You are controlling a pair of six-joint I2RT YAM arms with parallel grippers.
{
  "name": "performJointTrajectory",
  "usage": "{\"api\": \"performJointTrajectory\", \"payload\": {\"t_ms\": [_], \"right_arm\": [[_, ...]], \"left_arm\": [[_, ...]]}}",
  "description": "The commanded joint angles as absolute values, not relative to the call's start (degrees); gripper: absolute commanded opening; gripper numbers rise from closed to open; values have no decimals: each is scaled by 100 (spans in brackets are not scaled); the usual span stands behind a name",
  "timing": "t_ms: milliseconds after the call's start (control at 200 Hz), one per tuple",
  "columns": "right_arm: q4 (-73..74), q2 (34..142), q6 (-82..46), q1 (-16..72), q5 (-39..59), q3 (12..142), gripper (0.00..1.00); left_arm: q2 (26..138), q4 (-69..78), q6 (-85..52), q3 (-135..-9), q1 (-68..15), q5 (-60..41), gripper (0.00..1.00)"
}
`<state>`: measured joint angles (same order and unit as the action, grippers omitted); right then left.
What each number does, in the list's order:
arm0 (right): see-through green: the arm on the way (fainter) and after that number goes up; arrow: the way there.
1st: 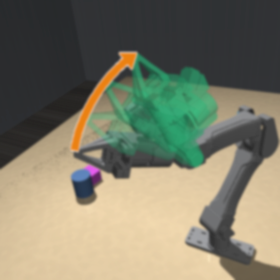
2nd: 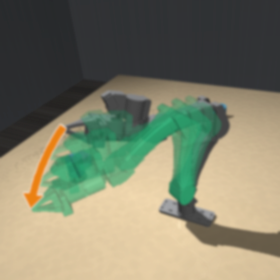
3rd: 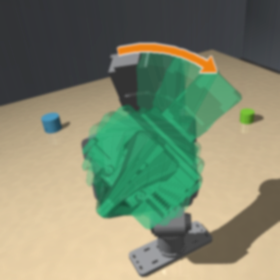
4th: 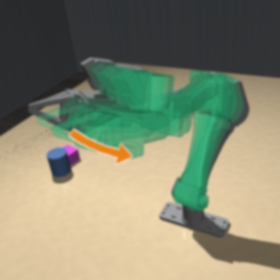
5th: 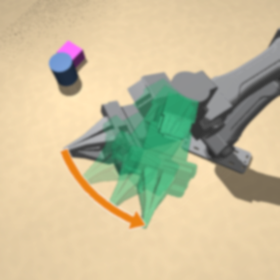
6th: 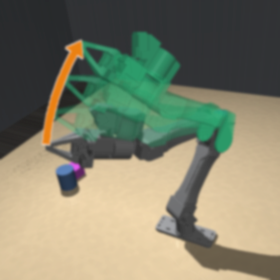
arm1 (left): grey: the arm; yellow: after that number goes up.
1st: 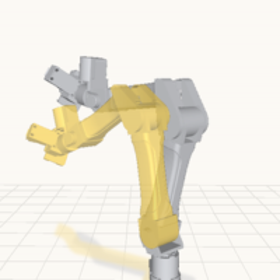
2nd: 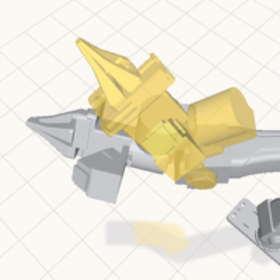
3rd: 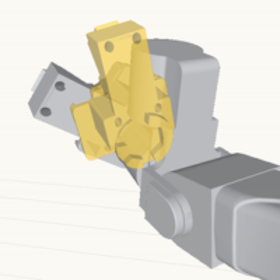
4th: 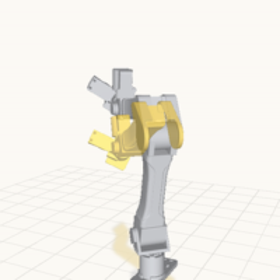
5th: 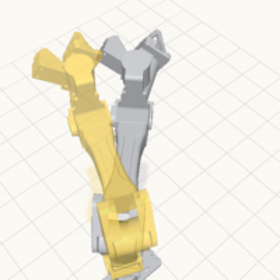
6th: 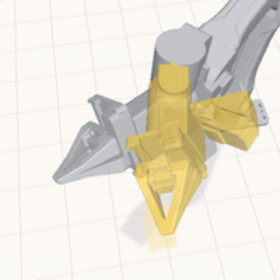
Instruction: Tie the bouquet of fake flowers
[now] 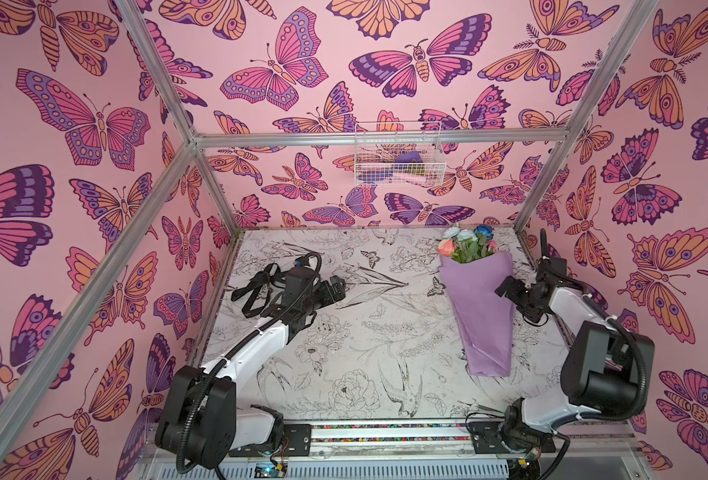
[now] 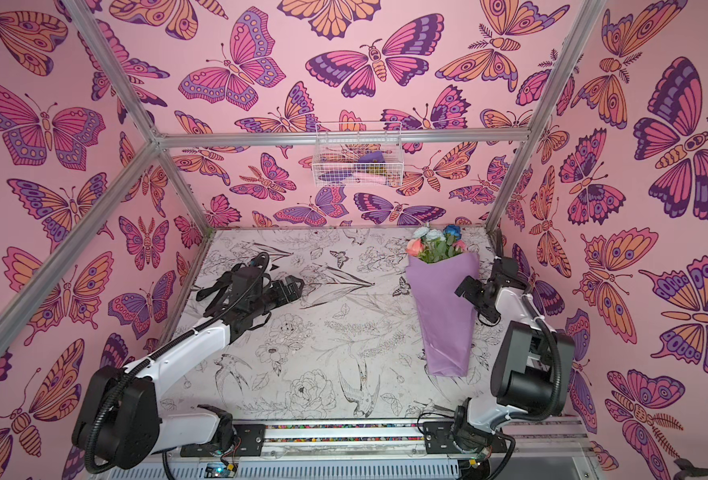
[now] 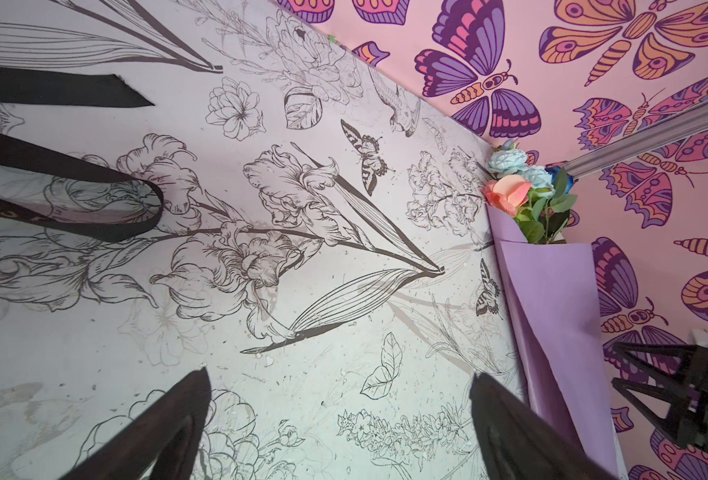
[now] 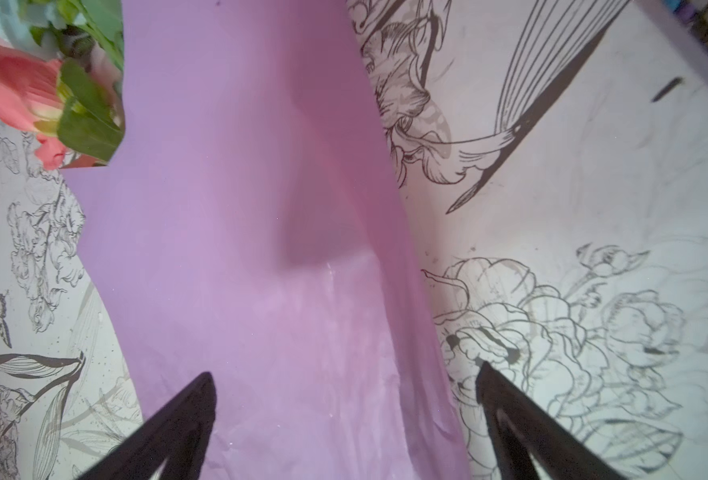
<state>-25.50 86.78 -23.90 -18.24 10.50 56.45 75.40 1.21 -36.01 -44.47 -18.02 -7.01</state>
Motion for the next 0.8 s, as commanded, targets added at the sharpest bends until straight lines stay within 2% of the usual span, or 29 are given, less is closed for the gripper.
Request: {"api": "performJointTrajectory", "payload": {"t_ms": [0, 225, 526, 681, 791], "right_arm": [[-2867, 8308, -2386, -1828, 811, 5499, 99], [-3104, 7385, -2487, -1777, 886, 5035, 99], [-3289, 6123, -2690, -1267, 1119, 4377, 99], [-3322, 5704, -2799, -1043, 1121, 4271, 99], [-3282, 5647, -2841, -991, 1260, 4299, 99]], "left_arm": [[7620, -21, -3486, -4579, -1735, -639, 99], [7740, -30, -3498, -4622, -1659, -712, 99], [7941, -276, -3532, -4796, -1302, -879, 100], [8340, -441, -3600, -4996, -882, -1020, 94], [8926, -768, -3396, -5408, -644, -992, 86]]}}
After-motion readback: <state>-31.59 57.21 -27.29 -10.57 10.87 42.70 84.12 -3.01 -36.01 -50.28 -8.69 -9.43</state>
